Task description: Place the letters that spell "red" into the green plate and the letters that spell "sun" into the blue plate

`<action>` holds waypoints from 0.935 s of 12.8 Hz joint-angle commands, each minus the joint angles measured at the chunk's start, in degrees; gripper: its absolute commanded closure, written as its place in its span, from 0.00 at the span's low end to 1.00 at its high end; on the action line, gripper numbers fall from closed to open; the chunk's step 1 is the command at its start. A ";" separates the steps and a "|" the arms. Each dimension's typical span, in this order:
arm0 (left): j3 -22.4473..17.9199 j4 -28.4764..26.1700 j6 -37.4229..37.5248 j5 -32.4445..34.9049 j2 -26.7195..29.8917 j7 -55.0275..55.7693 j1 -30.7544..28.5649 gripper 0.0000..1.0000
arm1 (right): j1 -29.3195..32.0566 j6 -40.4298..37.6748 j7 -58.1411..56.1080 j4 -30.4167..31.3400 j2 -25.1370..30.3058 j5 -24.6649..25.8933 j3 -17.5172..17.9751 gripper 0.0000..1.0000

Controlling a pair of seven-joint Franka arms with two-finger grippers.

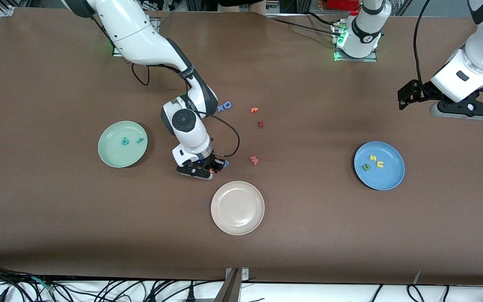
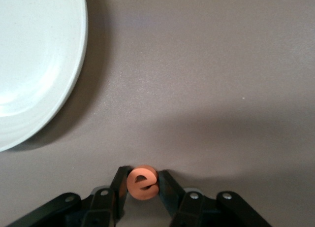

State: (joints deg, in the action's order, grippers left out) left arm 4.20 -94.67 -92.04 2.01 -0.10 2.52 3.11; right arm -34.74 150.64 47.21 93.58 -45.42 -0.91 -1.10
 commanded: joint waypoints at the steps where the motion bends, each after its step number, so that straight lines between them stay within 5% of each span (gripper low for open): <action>1: -1.21 -1.48 -0.68 -2.01 1.25 -0.93 0.06 0.00 | -0.60 0.88 1.13 -0.33 -1.25 0.91 -0.48 0.76; 4: -1.13 -0.95 0.89 -3.93 0.90 -0.85 -0.73 0.00 | -0.25 -0.69 0.34 -0.33 -0.29 1.00 -0.57 0.76; 12: -1.21 -0.78 1.16 -4.91 0.72 -0.14 -1.44 0.00 | 3.96 -22.38 -6.59 0.55 11.56 -0.15 -3.21 0.76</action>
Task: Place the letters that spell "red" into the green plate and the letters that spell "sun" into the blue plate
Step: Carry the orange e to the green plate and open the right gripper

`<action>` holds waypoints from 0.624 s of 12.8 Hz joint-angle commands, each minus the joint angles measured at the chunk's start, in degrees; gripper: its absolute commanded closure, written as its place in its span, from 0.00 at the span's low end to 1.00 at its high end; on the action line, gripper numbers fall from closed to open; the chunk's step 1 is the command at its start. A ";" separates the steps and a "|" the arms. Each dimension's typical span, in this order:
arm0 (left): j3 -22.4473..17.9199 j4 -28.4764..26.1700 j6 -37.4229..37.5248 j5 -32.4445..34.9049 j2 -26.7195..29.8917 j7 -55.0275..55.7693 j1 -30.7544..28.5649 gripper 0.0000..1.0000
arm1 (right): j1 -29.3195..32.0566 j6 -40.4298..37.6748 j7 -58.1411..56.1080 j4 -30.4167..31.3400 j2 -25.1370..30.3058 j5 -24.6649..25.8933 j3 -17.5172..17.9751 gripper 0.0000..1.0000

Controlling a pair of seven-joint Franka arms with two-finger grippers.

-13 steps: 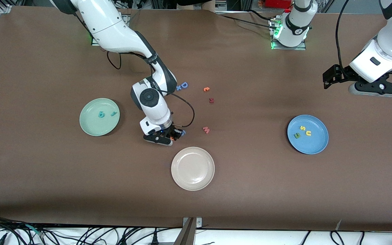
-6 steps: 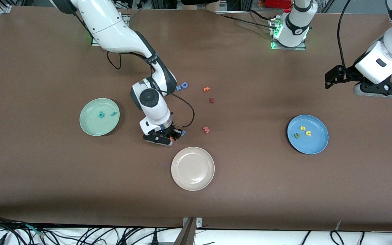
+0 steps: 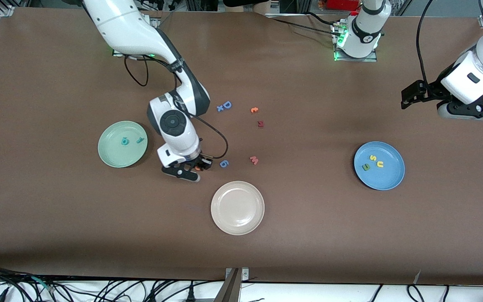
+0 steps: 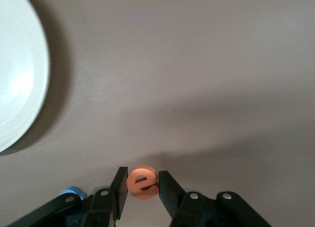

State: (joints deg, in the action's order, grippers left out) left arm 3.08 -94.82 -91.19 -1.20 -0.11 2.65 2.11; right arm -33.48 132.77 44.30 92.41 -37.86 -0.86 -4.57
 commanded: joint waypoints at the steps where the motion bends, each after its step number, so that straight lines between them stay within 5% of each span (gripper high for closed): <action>1: -0.01 -0.54 0.31 -1.61 0.82 -0.28 -0.44 0.00 | 4.19 -7.84 -6.13 2.07 5.93 -0.28 0.26 0.77; 4: -0.01 -0.45 0.48 -1.52 0.73 -0.28 -0.35 0.00 | 9.20 -16.73 -13.86 4.96 11.73 -0.28 -0.78 0.78; 8: -0.01 -0.45 0.49 -1.43 0.82 -0.28 -0.35 0.00 | 9.57 -15.62 -25.10 17.07 19.29 -0.28 -8.50 0.78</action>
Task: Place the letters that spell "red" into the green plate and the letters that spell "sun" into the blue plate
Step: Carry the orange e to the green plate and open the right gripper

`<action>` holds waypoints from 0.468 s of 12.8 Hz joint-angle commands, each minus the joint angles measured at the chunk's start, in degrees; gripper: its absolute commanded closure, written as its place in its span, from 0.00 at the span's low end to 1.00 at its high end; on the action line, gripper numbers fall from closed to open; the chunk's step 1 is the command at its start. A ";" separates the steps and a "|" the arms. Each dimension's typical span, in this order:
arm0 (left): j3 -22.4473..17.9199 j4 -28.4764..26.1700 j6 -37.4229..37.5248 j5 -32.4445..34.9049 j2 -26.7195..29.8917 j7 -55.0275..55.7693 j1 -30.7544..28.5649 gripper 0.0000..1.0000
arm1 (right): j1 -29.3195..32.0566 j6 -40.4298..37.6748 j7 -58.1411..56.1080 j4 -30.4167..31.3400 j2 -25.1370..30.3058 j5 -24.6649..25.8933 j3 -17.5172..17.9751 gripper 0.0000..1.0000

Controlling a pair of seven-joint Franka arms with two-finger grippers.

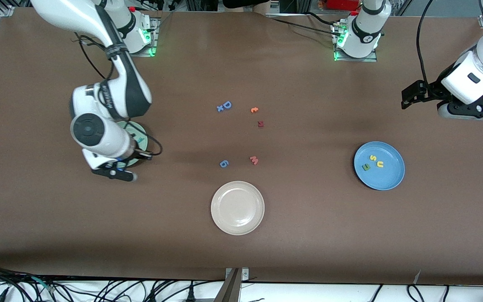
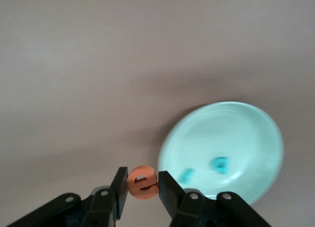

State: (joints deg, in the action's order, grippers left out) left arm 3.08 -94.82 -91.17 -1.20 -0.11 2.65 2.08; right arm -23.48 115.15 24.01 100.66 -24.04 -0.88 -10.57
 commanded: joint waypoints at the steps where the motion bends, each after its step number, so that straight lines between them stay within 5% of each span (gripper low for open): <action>1: -0.01 -0.45 0.46 -1.43 0.73 -0.28 -0.32 0.00 | -0.42 5.14 -7.81 13.20 7.06 -0.26 -4.35 0.78; 3: -0.01 -0.45 0.46 -1.35 0.81 -0.28 -0.32 0.00 | -0.42 14.44 -12.91 22.52 9.00 -0.26 -7.17 0.78; 6: -0.01 -0.54 0.46 -0.99 0.81 -0.28 -0.32 0.00 | -0.08 21.68 -17.93 27.65 7.09 -0.26 -9.73 0.76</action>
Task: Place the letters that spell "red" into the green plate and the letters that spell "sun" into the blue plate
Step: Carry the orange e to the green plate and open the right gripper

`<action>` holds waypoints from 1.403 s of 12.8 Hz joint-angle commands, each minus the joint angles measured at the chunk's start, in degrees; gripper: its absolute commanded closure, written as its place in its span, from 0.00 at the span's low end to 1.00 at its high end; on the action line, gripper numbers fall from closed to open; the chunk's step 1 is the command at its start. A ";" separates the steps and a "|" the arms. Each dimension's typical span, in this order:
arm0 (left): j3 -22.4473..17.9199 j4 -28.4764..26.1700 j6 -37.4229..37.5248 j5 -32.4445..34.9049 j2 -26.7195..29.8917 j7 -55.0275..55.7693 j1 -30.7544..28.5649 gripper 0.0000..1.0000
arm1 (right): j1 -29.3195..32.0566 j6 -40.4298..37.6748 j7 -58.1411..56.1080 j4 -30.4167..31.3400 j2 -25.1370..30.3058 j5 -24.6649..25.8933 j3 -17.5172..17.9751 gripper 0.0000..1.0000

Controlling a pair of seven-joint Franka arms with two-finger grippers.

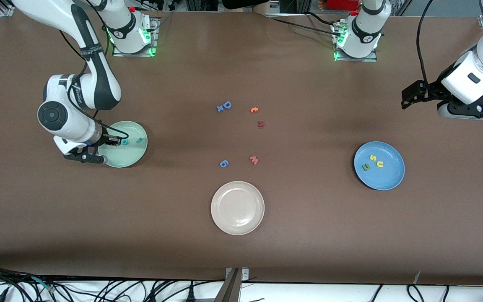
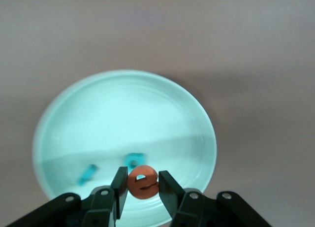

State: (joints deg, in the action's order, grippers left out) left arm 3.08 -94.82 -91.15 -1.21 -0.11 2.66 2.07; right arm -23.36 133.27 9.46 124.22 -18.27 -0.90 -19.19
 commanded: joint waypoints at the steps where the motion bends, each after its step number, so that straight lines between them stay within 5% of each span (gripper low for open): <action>1: -0.01 -0.54 0.45 -0.99 0.82 -0.28 -0.31 0.00 | 0.76 3.75 -4.44 4.10 0.27 -0.24 -1.11 0.76; 4: -0.01 -0.54 0.45 -0.99 0.73 -0.28 -0.31 0.00 | 2.70 5.33 -7.08 4.10 -2.29 -1.29 -1.11 0.68; 6: -0.01 -0.45 0.45 -0.99 0.73 -0.28 -0.31 0.00 | 2.70 5.69 -7.17 4.10 -2.64 -2.52 -1.11 0.24; 8: -0.01 -0.45 0.45 -0.99 0.73 -0.28 -0.31 0.00 | 2.62 5.34 -7.08 3.84 -2.04 -2.79 -0.94 0.01; 11: -0.01 -0.45 0.45 -0.99 0.73 -0.37 -0.31 0.00 | 2.53 -0.34 -6.91 0.52 1.30 -2.79 -0.85 0.01; 15: -0.01 -0.45 0.45 -0.99 0.73 -0.37 -0.31 0.00 | 2.61 -21.07 -6.12 -13.44 2.63 -2.97 -1.20 0.01; 18: -0.01 -0.45 0.45 -0.99 0.73 -0.55 -0.40 0.00 | 2.62 -29.35 -6.12 -22.14 2.72 -2.97 -2.60 0.01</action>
State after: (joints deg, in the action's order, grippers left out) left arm 3.08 -94.83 -91.14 -1.20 -0.11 2.66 2.06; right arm -21.03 108.92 3.80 107.40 -15.09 -2.74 -20.84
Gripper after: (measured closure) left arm 0.000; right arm 0.004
